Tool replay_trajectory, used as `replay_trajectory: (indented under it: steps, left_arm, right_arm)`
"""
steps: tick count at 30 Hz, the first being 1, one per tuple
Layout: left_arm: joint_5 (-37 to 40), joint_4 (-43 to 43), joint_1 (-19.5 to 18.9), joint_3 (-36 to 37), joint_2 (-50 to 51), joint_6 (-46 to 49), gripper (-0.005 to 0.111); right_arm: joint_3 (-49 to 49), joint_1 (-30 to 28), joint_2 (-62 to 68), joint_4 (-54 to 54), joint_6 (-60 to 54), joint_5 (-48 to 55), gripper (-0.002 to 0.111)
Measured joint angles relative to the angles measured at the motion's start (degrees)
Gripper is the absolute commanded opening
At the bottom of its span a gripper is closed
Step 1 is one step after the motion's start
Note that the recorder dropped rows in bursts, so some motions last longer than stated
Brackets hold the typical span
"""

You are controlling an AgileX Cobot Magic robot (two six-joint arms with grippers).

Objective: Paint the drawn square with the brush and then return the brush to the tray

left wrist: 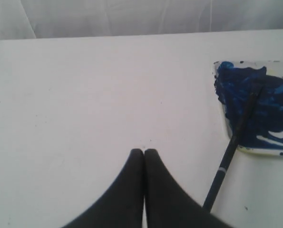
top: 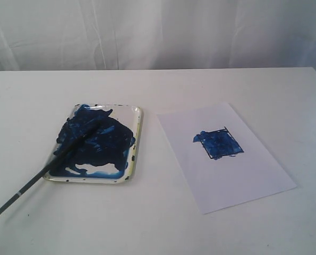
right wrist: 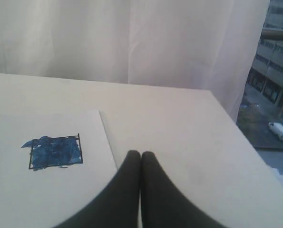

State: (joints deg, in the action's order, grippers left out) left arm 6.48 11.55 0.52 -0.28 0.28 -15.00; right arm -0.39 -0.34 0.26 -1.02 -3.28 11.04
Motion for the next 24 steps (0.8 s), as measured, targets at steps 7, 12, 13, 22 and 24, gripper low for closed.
replay_trajectory:
  steps: [7, 12, 13, 22, 24]
  left_arm:
    - [5.3, 0.0, 0.0, 0.0, 0.0, 0.0, 0.0]
    - [6.6, 0.0, 0.0, 0.0, 0.0, -0.8, 0.0]
    - [6.6, 0.0, 0.0, 0.0, 0.0, -0.8, 0.0]
    - [6.6, 0.1, 0.0, 0.0, 0.0, -0.8, 0.0]
    - [6.6, 0.2, 0.0, 0.0, 0.0, -0.8, 0.0]
  right_arm:
    - [0.1, 0.0, 0.0, 0.0, 3.3, 2.4, 0.0]
    - [0.1, 0.0, 0.0, 0.0, 3.3, 2.4, 0.0]
    - [0.1, 0.0, 0.0, 0.0, 3.3, 2.4, 0.0]
    - [0.1, 0.0, 0.0, 0.0, 3.3, 2.4, 0.0]
    - [0.1, 0.0, 0.0, 0.0, 3.3, 2.4, 0.0]
